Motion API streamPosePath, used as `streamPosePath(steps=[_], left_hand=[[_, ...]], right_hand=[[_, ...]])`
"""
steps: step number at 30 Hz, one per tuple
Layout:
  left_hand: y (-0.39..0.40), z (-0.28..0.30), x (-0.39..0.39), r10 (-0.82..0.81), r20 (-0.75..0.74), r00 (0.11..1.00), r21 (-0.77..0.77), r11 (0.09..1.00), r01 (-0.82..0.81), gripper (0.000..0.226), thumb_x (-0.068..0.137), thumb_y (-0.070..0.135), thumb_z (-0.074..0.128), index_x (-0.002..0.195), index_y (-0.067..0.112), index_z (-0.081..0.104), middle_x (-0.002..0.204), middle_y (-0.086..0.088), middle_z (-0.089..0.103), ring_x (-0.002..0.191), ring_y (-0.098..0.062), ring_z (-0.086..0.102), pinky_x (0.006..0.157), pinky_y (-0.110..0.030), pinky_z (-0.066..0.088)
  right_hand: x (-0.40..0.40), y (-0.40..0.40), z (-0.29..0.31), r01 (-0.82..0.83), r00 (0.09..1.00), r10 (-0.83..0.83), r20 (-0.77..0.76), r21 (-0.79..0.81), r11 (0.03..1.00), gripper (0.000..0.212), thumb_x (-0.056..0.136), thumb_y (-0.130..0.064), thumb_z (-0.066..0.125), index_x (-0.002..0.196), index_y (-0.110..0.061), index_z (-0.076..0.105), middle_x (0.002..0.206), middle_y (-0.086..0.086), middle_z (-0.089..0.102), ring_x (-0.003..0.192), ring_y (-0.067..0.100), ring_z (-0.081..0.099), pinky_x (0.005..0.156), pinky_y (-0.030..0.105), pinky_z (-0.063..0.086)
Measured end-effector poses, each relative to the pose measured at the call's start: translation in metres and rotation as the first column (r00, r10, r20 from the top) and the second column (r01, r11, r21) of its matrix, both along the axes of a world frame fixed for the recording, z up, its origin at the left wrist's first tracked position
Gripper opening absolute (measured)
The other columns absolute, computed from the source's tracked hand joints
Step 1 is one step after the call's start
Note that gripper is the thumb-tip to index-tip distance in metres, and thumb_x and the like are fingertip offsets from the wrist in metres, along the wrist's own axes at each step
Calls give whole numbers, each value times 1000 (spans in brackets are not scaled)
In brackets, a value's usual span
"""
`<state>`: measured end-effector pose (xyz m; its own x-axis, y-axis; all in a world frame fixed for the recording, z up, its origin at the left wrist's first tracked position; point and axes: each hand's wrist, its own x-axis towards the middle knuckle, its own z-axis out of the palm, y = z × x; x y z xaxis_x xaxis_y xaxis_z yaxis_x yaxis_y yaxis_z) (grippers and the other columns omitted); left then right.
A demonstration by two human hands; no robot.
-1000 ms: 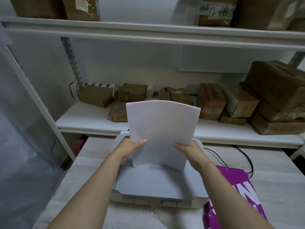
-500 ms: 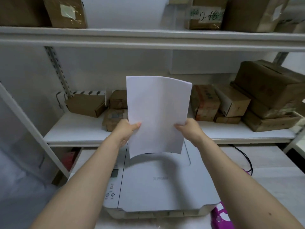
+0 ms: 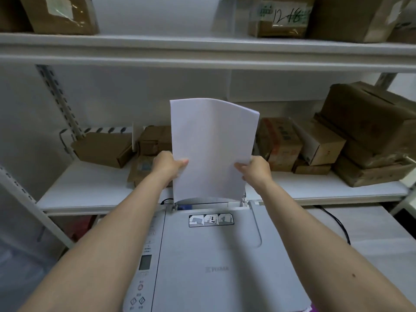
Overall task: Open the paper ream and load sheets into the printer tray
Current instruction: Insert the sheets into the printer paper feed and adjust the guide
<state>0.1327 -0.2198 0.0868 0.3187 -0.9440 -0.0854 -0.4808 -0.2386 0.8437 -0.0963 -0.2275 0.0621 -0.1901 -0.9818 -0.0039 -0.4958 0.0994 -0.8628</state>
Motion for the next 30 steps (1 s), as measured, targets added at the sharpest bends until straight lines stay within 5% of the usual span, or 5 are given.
streamPosePath(steps=[8,14,19,30], left_hand=[[-38,-33,-4,44,-296,954,23,999,-38,30,85,7,66,115,1,62,117,-14,66,92,-23,63,89,-38,55],[-55,-57,-8,51,-309,950,46,998,-39,24,86,6,65,109,2,63,106,-12,65,93,-25,62,90,-40,55],[-66,-71,-9,25,-301,953,62,998,-7,23,87,9,65,109,3,63,104,-7,64,94,-22,62,83,-33,56],[-70,-92,-6,-26,-349,937,56,997,48,7,87,12,65,94,10,63,91,-5,66,75,-16,60,78,-29,54]], right_hand=[[-14,-57,-30,-129,987,124,104,39,991,7,85,-18,69,89,-18,74,94,3,72,94,28,67,85,46,57],[-23,-81,-61,-168,968,135,212,147,975,10,83,-13,72,93,-12,73,100,11,71,78,24,62,70,36,56],[-29,-87,-77,-194,957,139,255,203,960,18,84,-13,72,101,-7,71,99,7,70,79,26,63,73,37,57],[-34,-87,-88,-235,941,173,290,194,952,11,84,-7,70,78,-16,69,84,1,69,76,23,59,68,35,54]])
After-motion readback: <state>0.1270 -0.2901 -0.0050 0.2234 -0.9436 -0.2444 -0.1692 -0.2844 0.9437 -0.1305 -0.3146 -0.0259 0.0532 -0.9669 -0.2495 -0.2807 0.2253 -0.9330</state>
